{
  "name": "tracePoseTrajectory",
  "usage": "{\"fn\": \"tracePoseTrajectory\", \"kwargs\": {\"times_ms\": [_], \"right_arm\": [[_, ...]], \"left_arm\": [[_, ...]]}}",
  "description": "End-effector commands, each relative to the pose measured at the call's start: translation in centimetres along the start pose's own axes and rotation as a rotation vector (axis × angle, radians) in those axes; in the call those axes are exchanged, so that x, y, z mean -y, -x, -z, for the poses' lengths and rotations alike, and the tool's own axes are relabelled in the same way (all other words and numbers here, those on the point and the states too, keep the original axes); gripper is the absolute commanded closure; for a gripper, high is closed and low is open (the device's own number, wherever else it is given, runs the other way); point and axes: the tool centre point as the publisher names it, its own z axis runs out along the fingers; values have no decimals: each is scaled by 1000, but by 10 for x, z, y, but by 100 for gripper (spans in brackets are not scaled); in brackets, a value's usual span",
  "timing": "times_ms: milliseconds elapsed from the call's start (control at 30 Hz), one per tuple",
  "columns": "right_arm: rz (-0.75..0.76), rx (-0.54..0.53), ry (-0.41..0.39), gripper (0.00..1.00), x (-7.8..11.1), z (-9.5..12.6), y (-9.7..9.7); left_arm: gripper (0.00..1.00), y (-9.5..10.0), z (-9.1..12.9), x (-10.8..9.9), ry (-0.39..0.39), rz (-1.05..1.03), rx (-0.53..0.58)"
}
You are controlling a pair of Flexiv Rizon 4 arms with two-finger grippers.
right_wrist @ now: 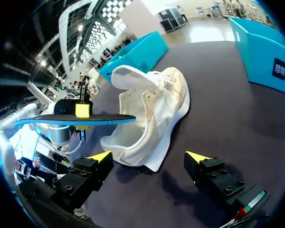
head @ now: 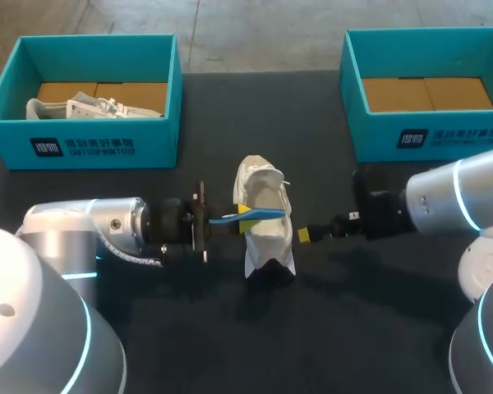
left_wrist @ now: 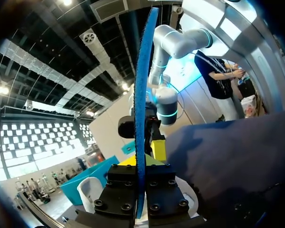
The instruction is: Take the shoe out of the shoebox, open the shoe tongue, remove and reinsert the insole, then place the shoe into the shoebox
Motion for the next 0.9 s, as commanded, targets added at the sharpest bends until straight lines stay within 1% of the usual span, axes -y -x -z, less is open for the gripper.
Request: {"fn": "tracePoseTrajectory", "kwargs": {"times_ms": [33, 567, 700, 900], "right_arm": [[-5, 6, 2, 0, 3, 3, -1], [-31, 10, 2, 0, 9, 4, 6], [-1, 16, 3, 0, 8, 4, 4], [56, 21, -10, 0, 2, 2, 1]], "left_arm": [[100, -2, -7, -8, 4, -5, -1], [100, 2, -8, -27, 56, -57, -41], [100, 4, -6, -32, 64, -53, -43], [100, 4, -7, -39, 70, -42, -44]]}}
